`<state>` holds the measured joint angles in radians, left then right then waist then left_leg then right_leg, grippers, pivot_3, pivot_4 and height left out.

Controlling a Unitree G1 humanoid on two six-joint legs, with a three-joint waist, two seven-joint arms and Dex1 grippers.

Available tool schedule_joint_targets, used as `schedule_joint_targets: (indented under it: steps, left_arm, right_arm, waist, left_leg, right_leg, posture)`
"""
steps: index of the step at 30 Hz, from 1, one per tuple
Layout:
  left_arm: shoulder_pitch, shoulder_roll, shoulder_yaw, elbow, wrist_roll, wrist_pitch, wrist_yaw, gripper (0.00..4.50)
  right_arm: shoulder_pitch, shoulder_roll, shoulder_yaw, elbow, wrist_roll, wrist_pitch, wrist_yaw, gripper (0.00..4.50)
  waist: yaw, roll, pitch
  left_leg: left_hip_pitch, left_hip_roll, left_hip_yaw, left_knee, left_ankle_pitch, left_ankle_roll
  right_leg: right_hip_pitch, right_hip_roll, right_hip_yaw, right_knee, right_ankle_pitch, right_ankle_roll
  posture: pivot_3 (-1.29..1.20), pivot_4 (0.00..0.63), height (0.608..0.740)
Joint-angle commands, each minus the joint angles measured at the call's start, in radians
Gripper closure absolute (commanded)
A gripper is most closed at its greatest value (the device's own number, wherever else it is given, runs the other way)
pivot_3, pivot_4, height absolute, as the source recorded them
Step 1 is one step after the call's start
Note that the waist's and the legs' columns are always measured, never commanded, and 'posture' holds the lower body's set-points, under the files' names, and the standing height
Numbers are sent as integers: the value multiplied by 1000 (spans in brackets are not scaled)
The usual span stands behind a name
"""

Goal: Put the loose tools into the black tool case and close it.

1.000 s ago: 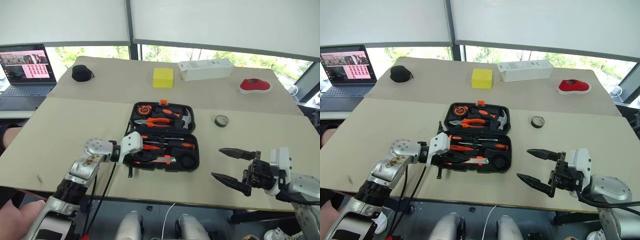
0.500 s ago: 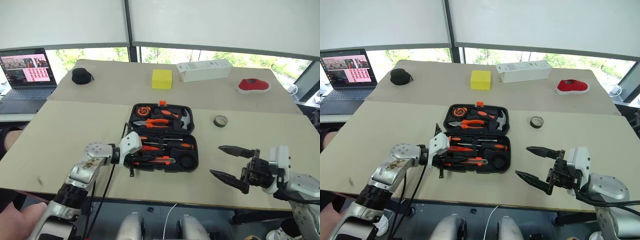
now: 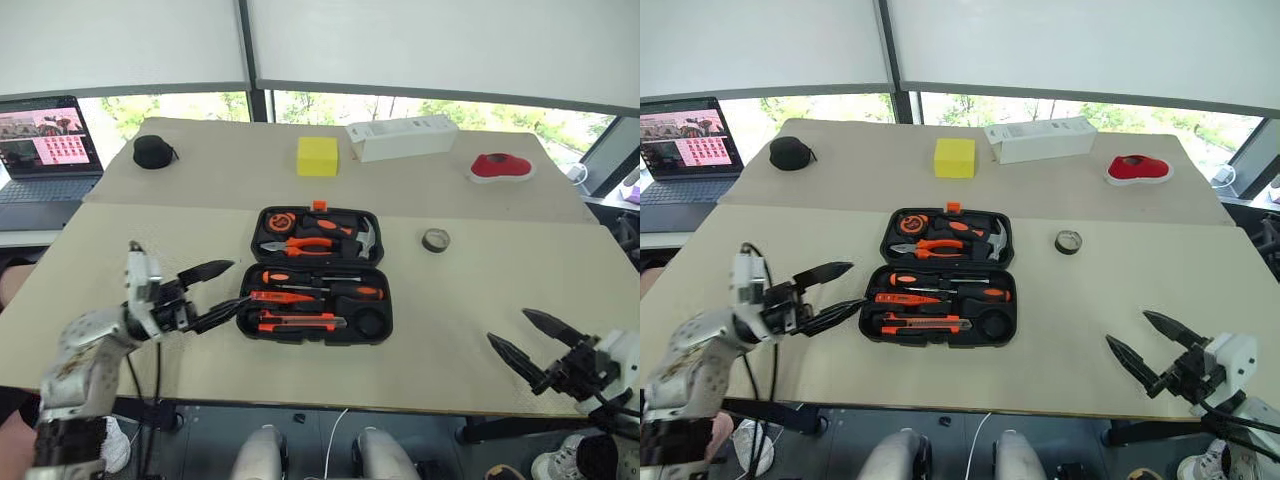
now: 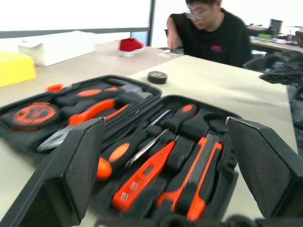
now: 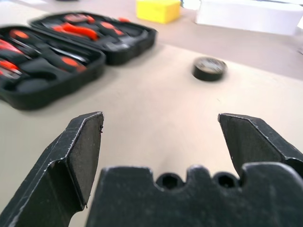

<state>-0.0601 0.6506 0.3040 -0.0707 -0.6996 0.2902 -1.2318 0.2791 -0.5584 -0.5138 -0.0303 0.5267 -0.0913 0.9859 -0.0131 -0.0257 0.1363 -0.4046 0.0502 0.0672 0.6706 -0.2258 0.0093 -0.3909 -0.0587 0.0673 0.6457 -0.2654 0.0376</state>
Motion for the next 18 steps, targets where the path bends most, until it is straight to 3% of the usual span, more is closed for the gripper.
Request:
schedule_joint_targets:
  steps: [1,4,8,12,15,18]
  left_arm:
    - [-25,32,37,-63,-52,29,1,59]
    - [-62,11,26,-71,-45,17,36,59]
    - [-104,-25,-11,-84,-28,14,85,59]
    - [-128,-46,-41,-74,6,8,135,59]
    - [-130,-47,-68,-85,25,-5,125,59]
    - [-130,-47,-76,-95,28,-5,126,59]
  right_arm:
    - [-108,-81,7,-44,-37,63,-84,0]
    - [-207,-171,72,-43,-90,204,-141,0]
    - [-568,-326,327,114,-235,412,-85,0]
    - [-869,-316,516,388,-365,407,1,0]
    - [-1127,-240,673,682,-511,352,40,0]
    - [-1245,-194,738,867,-588,270,62,0]
  waist:
    - [-2,1,0]
    - [-2,2,1]
    - [-8,2,3]
    - [-9,0,5]
    - [-6,-1,5]
    - [-5,-1,6]
  left_leg:
    - [0,0,0,0,0,0]
    - [0,-1,0,0,0,0]
    - [0,-1,2,-1,0,0]
    - [-2,-1,5,-3,0,0]
    - [-6,-1,7,-6,0,0]
    - [-12,-1,8,-7,0,0]
  right_leg:
    - [0,0,0,0,0,0]
    - [0,-1,2,0,0,-1]
    - [-3,-1,3,0,1,-1]
    - [-5,2,3,-1,1,-1]
    - [-12,2,2,0,1,-2]
    - [-18,2,3,0,1,-2]
  posture:
    - [0,150,740]
    - [0,150,740]
    - [0,150,740]
    - [0,150,740]
    - [0,150,740]
    - [0,150,740]
